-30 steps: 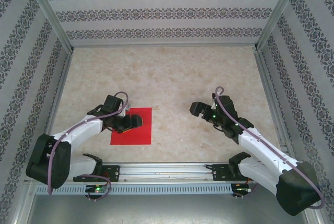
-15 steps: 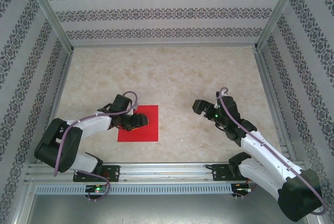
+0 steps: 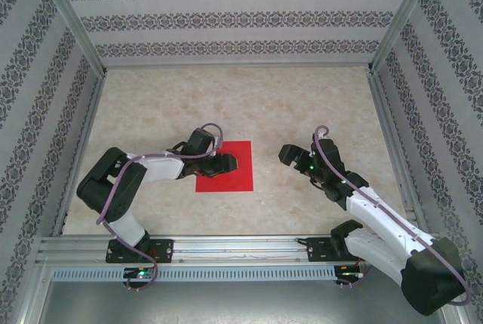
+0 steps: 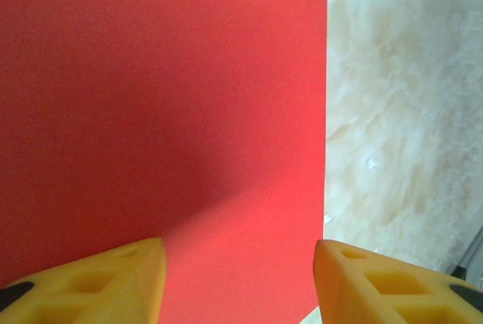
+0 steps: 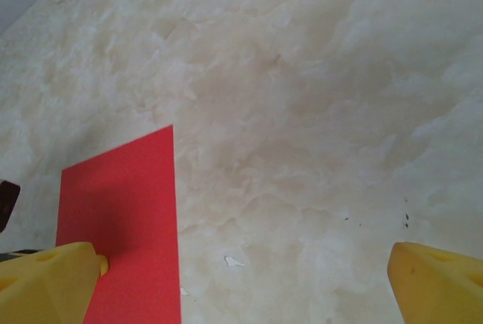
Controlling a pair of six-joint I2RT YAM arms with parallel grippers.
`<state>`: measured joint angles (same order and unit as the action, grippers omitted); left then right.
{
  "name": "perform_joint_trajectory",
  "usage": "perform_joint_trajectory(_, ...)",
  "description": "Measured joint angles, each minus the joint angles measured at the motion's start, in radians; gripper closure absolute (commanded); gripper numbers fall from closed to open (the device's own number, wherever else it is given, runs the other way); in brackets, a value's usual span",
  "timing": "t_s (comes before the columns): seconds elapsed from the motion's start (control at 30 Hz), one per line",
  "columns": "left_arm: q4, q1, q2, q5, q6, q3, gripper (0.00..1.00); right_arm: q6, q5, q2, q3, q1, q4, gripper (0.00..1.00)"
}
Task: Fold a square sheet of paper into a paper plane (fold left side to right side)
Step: Move the square sheet of paper to the center of the table.
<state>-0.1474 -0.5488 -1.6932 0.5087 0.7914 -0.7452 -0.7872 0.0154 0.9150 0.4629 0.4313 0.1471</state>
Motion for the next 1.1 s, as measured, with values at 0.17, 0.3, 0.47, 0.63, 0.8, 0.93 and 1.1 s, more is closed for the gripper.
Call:
perform_joint_trajectory(0.17,-0.080,-0.046,-0.079,-0.002,0.035,-0.061,0.48,0.000,-0.011,0.034,0.000,0.013,0.000,0.02)
perform_joint_trajectory(0.3,-0.109,-0.078,-0.121,-0.004,0.052,-0.101,0.48,0.004,-0.027,0.065,0.002,0.019,0.002,0.02)
perform_joint_trajectory(0.47,-0.115,-0.087,-0.124,-0.004,0.056,-0.109,0.48,0.039,-0.047,0.114,0.050,0.019,0.038,0.02)
perform_joint_trajectory(0.63,-0.111,-0.087,-0.060,-0.017,0.055,-0.077,0.47,0.097,-0.056,0.191,0.138,0.019,0.060,0.02)
perform_joint_trajectory(0.8,-0.098,-0.073,0.092,-0.055,0.044,0.015,0.48,0.153,-0.064,0.321,0.237,0.054,0.069,0.02)
perform_joint_trajectory(0.93,-0.043,-0.043,0.192,-0.092,0.020,0.085,0.51,0.205,-0.076,0.471,0.356,0.103,0.080,0.02)
perform_joint_trajectory(1.1,0.010,-0.020,0.240,-0.098,0.001,0.135,0.55,0.265,-0.098,0.659,0.516,0.152,0.107,0.03)
